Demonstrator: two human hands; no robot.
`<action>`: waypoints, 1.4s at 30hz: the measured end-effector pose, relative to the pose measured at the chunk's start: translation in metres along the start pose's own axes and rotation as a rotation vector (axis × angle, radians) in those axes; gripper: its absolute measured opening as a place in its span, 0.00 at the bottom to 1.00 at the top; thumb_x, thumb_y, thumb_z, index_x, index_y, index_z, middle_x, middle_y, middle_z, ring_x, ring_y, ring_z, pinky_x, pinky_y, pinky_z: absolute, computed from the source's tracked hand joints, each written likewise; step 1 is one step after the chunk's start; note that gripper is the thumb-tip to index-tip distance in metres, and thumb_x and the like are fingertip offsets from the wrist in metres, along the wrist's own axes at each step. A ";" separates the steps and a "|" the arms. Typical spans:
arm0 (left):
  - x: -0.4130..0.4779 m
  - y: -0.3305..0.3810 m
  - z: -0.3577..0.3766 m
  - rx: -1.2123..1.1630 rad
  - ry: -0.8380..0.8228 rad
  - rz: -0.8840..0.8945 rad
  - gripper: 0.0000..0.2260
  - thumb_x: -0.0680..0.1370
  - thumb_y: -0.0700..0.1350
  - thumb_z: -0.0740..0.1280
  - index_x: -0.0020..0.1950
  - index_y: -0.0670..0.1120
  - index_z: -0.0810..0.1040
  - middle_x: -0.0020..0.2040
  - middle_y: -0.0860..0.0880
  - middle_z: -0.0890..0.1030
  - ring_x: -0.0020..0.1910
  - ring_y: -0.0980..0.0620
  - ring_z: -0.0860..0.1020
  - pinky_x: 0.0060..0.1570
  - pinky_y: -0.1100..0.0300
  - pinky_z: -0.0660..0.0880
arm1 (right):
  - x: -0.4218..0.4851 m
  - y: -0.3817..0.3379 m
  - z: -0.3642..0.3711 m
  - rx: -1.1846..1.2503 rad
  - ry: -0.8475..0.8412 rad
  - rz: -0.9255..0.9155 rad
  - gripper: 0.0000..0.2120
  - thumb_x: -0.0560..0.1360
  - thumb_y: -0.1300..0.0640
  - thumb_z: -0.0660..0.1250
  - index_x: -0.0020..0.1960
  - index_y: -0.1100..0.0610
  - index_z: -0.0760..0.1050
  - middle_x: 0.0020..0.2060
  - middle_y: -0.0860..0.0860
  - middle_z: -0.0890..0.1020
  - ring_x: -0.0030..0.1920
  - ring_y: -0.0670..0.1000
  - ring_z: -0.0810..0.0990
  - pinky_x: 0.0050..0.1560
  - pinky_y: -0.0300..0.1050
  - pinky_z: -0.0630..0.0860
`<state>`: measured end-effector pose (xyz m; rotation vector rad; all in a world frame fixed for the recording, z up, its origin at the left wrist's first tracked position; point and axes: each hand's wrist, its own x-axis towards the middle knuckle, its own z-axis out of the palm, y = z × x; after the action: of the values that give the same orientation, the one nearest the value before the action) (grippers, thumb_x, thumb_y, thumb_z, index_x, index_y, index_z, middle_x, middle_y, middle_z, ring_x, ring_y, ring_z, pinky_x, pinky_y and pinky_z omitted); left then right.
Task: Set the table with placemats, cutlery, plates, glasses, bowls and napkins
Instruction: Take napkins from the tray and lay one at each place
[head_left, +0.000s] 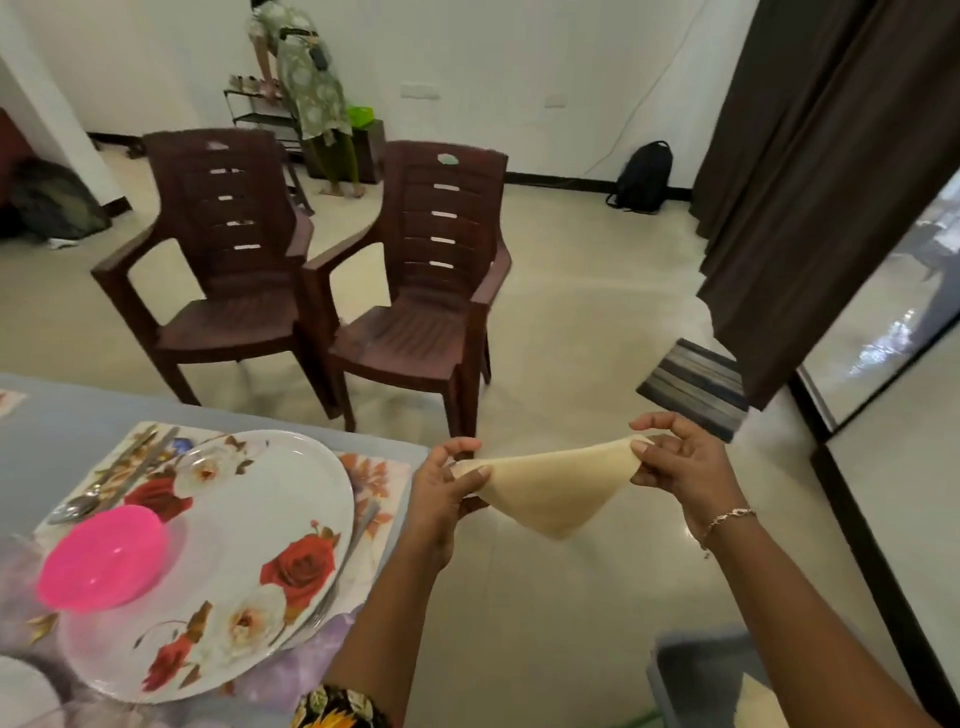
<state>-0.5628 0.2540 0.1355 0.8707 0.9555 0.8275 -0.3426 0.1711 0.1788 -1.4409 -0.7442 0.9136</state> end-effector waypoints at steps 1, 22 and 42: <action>0.002 0.007 -0.009 0.006 0.003 0.019 0.11 0.74 0.30 0.65 0.49 0.45 0.77 0.51 0.40 0.77 0.49 0.45 0.78 0.42 0.59 0.79 | 0.009 -0.001 0.011 -0.020 -0.030 -0.006 0.11 0.73 0.71 0.63 0.44 0.57 0.77 0.31 0.50 0.81 0.32 0.47 0.79 0.32 0.36 0.79; 0.060 0.098 -0.149 0.109 0.531 0.242 0.08 0.74 0.35 0.67 0.37 0.45 0.76 0.43 0.46 0.79 0.47 0.46 0.76 0.48 0.57 0.74 | 0.172 -0.004 0.243 0.056 -0.525 0.104 0.07 0.75 0.67 0.62 0.41 0.60 0.76 0.34 0.52 0.80 0.36 0.48 0.79 0.37 0.37 0.79; 0.293 0.174 -0.062 0.314 0.817 0.404 0.11 0.72 0.27 0.64 0.38 0.43 0.75 0.36 0.46 0.77 0.35 0.63 0.76 0.38 0.69 0.70 | 0.427 -0.018 0.271 -0.171 -0.848 0.260 0.06 0.76 0.65 0.62 0.48 0.60 0.78 0.41 0.55 0.82 0.45 0.51 0.81 0.46 0.38 0.78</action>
<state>-0.5523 0.5976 0.1749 1.0296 1.6838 1.4633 -0.3709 0.6757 0.1575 -1.2893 -1.2913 1.7395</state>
